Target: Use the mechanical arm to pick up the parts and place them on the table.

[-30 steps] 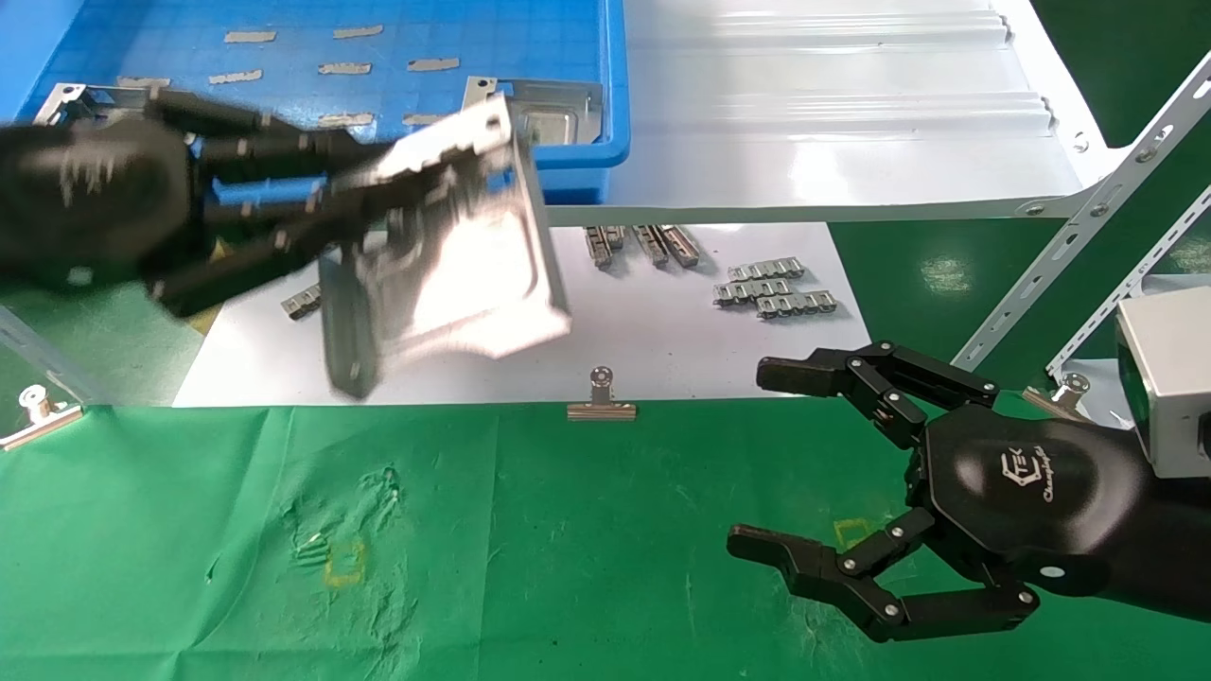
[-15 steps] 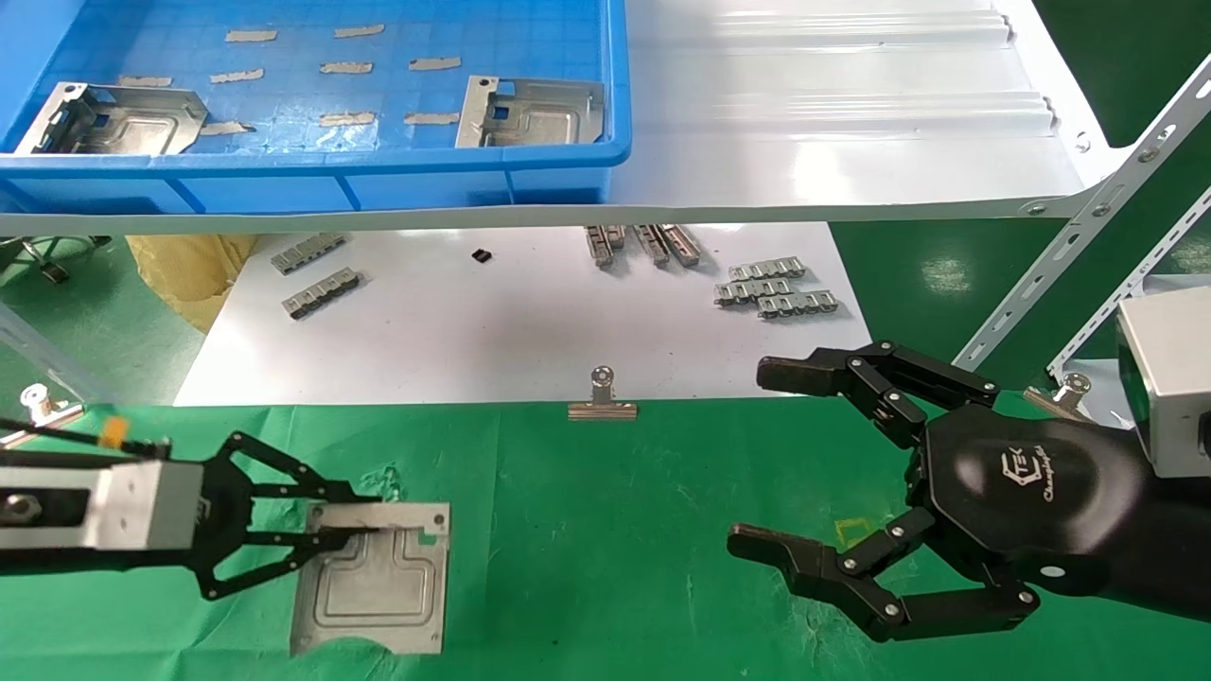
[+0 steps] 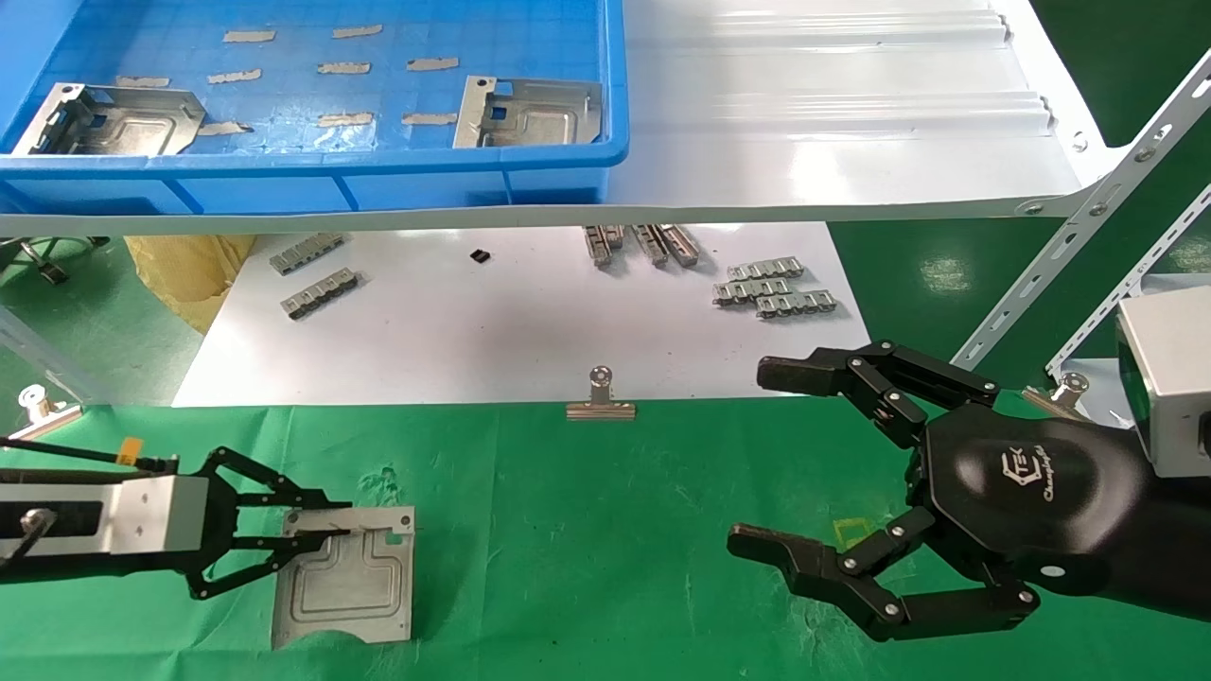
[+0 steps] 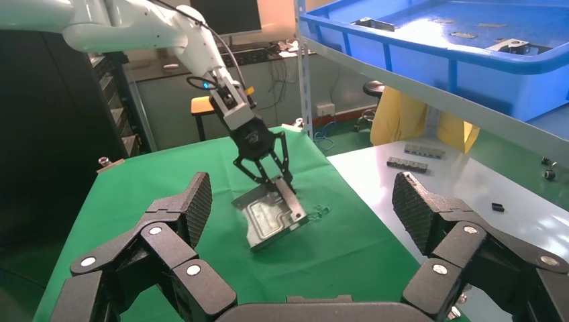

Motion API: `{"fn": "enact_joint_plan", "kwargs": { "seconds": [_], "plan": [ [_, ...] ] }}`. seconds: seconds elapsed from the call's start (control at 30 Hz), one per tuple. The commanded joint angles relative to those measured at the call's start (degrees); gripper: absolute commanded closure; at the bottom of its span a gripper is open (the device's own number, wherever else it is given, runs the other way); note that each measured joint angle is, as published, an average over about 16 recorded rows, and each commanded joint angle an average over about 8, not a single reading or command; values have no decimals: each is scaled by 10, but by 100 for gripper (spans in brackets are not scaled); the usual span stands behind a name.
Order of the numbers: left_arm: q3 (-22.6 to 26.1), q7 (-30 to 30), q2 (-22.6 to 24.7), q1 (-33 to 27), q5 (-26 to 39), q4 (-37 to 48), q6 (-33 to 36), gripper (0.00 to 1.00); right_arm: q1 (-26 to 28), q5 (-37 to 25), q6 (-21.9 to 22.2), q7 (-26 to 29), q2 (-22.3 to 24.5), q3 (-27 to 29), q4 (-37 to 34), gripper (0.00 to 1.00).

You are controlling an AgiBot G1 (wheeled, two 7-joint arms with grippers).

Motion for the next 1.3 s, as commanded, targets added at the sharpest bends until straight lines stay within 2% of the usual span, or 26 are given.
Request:
{"fn": "enact_joint_plan", "kwargs": {
  "seconds": [0.03,0.07,0.1,0.27,0.47,0.6,0.9,1.03,1.3],
  "plan": [
    [5,8,6,-3,7,15,1,21,0,0,0,0,0,0,0,0],
    [7,11,8,-5,10,22,-1,8,0,0,0,0,0,0,0,0],
    [8,15,10,-8,12,28,-4,0,0,0,0,0,0,0,0,0],
    [7,33,19,-15,12,58,-13,0,0,0,0,0,0,0,0,0],
    [1,29,26,-18,-5,82,12,0,0,0,0,0,0,0,0,0],
    [-6,-5,23,-8,-36,79,26,0,0,0,0,0,0,0,0,0],
    [-12,-132,-9,51,-129,14,33,0,0,0,0,0,0,0,0,0],
    [-10,-148,-15,64,-144,0,35,0,0,0,0,0,0,0,0,0],
    [-16,-143,-13,60,-137,-2,32,0,0,0,0,0,0,0,0,0]
  ]
}}
